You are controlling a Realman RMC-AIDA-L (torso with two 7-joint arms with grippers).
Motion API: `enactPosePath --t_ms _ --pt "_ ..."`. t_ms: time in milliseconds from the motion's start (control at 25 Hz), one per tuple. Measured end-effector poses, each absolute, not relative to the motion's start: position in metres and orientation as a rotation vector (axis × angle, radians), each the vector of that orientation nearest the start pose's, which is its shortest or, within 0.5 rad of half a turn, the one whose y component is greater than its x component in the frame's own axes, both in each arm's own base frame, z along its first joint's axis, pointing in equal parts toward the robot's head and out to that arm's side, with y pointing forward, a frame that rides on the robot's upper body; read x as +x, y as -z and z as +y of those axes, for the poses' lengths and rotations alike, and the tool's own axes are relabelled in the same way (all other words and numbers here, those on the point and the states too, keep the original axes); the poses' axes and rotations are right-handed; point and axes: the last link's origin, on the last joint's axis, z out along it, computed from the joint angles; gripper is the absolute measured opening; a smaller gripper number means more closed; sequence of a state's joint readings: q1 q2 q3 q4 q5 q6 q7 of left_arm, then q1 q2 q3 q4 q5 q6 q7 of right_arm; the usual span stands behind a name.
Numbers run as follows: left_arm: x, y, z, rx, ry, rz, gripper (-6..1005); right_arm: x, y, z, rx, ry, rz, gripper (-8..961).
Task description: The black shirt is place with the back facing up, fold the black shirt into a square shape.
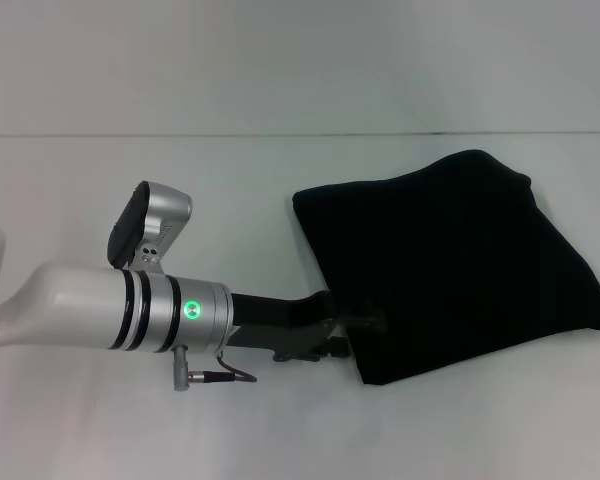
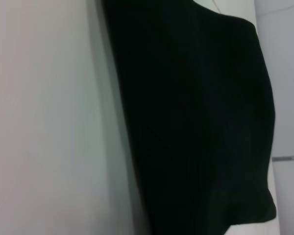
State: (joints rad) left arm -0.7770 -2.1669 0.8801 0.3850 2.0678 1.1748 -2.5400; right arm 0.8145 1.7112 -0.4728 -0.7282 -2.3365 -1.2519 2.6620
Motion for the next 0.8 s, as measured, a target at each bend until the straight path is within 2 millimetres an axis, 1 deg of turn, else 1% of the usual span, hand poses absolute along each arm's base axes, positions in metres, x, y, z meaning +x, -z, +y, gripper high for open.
enactPosePath --t_ms 200,480,720,800 --pt "-0.213 0.108 0.357 2.203 -0.493 2.2 728 0.254 -0.214 0.462 -1.757 -0.697 1.595 807" --pt "-0.204 0.118 0.361 2.257 -0.435 2.183 727 0.253 -0.216 0.462 -1.753 -0.738 1.595 807" --pt "-0.203 0.115 0.365 2.29 -0.447 2.161 725 0.252 -0.216 0.462 -1.755 -0.741 1.595 807" --pt "-0.203 0.114 0.364 2.288 -0.447 2.16 661 0.251 -0.215 0.463 -1.757 -0.74 1.594 807"
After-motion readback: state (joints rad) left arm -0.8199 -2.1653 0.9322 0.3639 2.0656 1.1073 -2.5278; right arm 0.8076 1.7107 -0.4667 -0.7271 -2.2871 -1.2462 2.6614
